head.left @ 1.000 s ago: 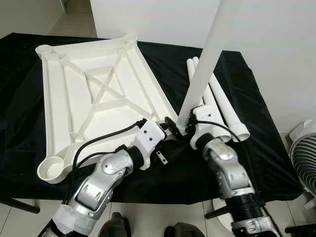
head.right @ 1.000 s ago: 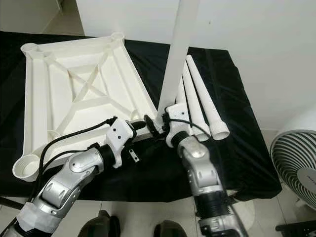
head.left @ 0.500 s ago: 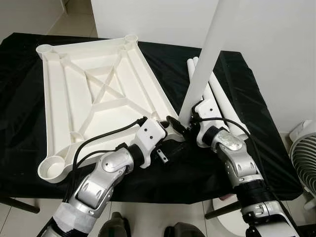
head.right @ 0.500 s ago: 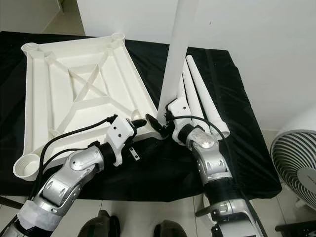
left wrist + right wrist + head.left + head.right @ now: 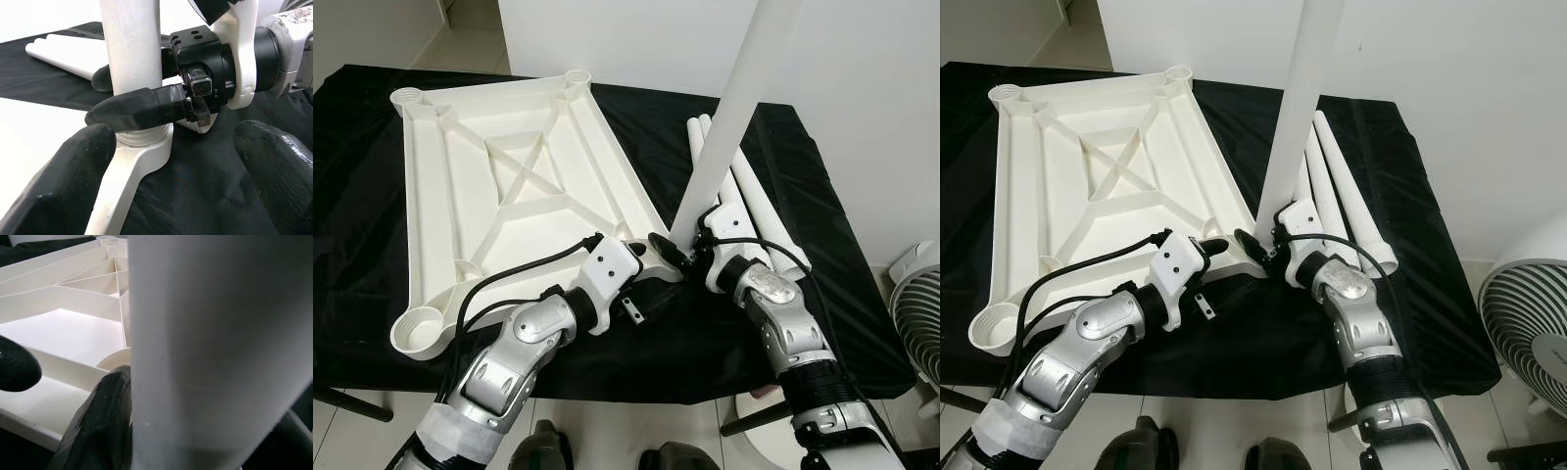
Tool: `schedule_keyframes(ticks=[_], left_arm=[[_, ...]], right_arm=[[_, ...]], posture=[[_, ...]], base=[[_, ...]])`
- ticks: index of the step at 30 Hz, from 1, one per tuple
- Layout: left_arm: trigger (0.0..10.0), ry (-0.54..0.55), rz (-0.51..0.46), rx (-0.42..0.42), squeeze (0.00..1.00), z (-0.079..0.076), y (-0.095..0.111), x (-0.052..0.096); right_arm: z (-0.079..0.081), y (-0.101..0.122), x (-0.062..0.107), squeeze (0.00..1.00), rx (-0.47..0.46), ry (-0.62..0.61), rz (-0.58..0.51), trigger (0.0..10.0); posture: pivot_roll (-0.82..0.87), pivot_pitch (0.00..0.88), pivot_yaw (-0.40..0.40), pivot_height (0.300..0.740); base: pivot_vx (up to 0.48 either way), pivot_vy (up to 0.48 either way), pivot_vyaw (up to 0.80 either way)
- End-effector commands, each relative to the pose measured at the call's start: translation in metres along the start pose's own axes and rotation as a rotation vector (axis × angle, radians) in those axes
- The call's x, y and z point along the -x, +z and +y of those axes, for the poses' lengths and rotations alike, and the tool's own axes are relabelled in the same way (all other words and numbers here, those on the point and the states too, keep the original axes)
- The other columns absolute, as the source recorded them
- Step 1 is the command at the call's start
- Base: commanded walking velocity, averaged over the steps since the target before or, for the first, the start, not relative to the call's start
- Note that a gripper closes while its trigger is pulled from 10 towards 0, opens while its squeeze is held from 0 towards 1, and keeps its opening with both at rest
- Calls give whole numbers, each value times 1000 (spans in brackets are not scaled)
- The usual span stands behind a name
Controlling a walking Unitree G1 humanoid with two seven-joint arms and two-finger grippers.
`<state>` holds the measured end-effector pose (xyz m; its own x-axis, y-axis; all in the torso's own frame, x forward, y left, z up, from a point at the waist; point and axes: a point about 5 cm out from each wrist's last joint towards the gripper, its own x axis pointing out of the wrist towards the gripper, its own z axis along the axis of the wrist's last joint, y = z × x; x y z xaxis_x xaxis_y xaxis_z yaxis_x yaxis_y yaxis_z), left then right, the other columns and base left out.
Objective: Building children table
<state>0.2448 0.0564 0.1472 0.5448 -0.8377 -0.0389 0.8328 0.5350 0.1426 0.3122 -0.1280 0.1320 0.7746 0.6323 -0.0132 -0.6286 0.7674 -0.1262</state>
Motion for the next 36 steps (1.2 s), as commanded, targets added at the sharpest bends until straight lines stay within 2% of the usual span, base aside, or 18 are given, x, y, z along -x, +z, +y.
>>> schedule_keyframes(ticks=[1,9,10,11,12,17,19,23,28,32,33,34,36], left_arm=[[10000,-52,-6,2,0,-4,2,1],[10000,-57,-7,5,0,-6,2,0],[10000,-58,-7,7,0,-7,2,0],[10000,-58,-7,7,0,-7,2,0],[10000,-60,-6,8,0,-7,2,0],[10000,-60,-6,9,0,-7,2,-1],[10000,-63,-7,10,0,-8,2,-2],[10000,-64,-9,13,0,-8,1,-3],[10000,-66,-8,16,0,-8,1,-3],[10000,-65,-8,15,0,-8,1,-3],[10000,-65,-8,16,0,-8,1,-3],[10000,-65,-8,17,0,-8,1,-3],[10000,-64,-7,18,0,-7,1,-3]], right_arm=[[1,-15,2,0,-43,-38,59,10000],[7,-18,1,0,-96,-158,74,10000],[7,-19,0,0,-114,-229,84,10000],[7,-19,0,0,-114,-229,84,10000],[10,-20,0,0,-141,-383,92,10000],[10,-21,0,0,-145,-423,96,10000],[17,-22,0,0,-174,-554,96,10000],[24,-20,-2,0,-190,-573,87,10000],[21,-18,-2,0,-193,-564,80,10000],[25,-17,-4,0,-200,-547,74,10000],[26,-15,-5,557,-204,-545,65,10000],[28,-13,-6,1000,-207,-535,54,10000],[28,-8,-7,1000,-197,-510,25,10000]], posture=[[-28,25,-26,740],[-27,18,-31,740],[-27,17,-33,740],[-27,17,-33,740],[-30,15,-35,740],[-30,15,-35,740],[-31,8,-39,740],[-34,6,-38,740],[-34,1,-39,740],[-34,0,-40,740],[-34,0,-39,740],[-34,0,-38,740],[-34,0,-38,740]], base=[[0,0,0],[0,0,0],[0,0,0],[0,0,0],[0,0,0],[0,0,0],[0,0,0],[0,0,0],[0,0,0],[0,0,0],[0,0,0],[0,0,0],[0,0,0]])
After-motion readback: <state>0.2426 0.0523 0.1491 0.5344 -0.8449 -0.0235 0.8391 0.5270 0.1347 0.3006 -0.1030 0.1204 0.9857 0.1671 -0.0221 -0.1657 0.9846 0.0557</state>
